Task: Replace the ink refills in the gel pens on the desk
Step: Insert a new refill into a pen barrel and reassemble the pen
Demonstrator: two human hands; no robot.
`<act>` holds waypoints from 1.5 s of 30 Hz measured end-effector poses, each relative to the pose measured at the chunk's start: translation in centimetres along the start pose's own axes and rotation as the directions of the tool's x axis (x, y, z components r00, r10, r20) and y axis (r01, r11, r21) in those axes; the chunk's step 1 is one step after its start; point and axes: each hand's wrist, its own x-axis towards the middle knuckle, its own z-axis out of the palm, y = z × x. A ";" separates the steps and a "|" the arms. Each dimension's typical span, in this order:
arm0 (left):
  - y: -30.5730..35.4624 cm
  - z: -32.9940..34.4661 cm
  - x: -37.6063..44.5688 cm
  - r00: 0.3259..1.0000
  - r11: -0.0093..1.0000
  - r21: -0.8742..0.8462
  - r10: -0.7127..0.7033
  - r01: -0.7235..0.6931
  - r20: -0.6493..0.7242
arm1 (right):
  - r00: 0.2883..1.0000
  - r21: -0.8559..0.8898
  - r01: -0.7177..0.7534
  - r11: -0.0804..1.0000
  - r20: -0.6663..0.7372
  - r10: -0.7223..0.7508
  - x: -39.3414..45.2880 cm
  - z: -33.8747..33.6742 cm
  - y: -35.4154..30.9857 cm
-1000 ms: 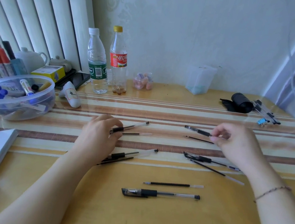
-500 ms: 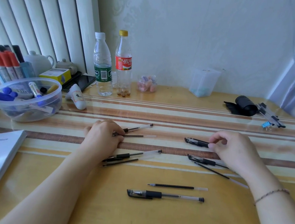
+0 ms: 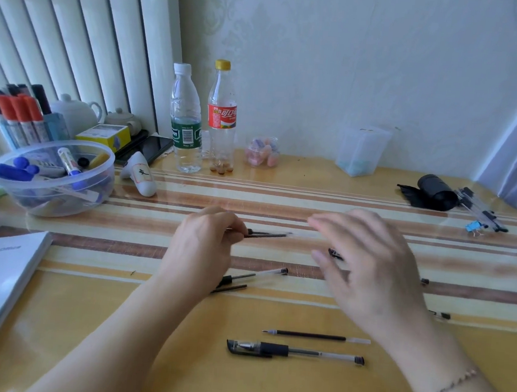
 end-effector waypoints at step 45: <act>0.2 -0.5 -1.0 0.945 0.914 -0.361 0.267 -0.186 0.189 | 0.868 0.654 -0.496 0.571 0.373 0.327 -0.4 0.0 1.1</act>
